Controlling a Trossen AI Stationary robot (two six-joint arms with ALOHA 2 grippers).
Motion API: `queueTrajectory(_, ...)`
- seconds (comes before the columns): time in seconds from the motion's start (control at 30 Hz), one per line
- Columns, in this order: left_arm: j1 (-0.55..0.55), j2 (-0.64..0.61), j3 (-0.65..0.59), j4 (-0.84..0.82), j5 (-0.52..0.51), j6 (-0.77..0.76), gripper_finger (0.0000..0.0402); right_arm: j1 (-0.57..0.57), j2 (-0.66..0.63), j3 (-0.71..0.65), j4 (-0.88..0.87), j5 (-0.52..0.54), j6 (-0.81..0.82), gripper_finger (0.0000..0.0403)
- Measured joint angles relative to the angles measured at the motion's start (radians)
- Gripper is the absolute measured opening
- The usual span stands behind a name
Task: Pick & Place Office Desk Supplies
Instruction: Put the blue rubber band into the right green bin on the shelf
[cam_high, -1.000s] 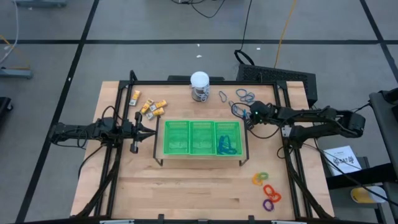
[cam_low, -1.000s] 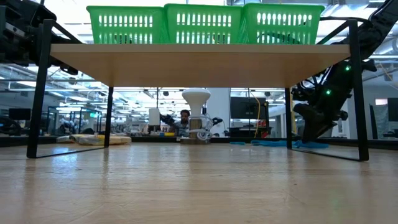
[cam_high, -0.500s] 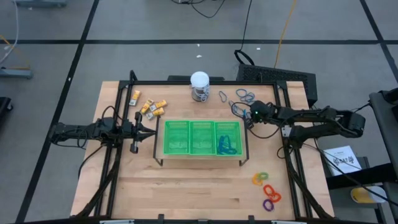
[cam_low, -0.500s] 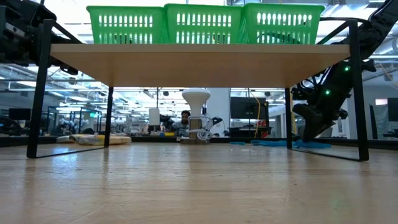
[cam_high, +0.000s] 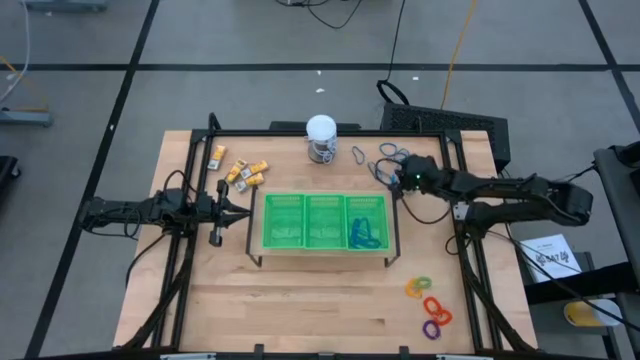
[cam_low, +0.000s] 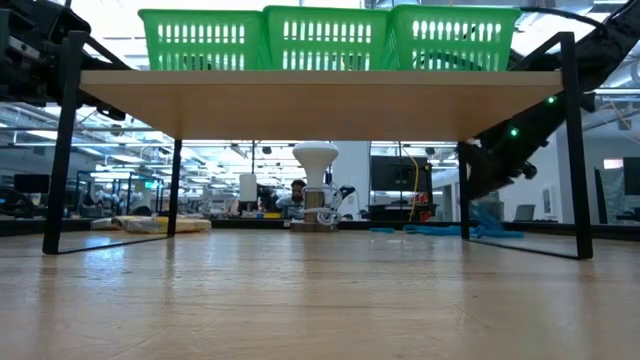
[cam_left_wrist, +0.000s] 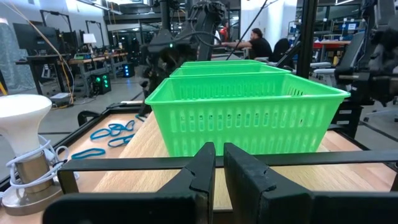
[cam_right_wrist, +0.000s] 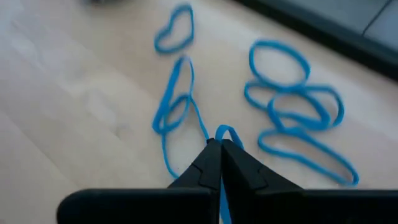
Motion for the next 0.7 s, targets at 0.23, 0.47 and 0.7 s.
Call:
queueTrajectory(0.23,0.0,0.0,0.0,0.002,0.0,0.0,0.0045,0.003,-0.076,-0.001,0.111,-0.004,-0.035,0.0001)
queueTrajectory(0.47,0.0,0.0,0.001,0.002,0.0,0.0,0.0045,0.003,-0.15,-0.001,0.18,-0.005,-0.057,0.0001)
queueTrajectory(0.7,0.0,0.0,0.001,0.002,0.0,0.0,0.0044,0.003,-0.208,-0.001,0.236,-0.011,-0.07,0.0001)
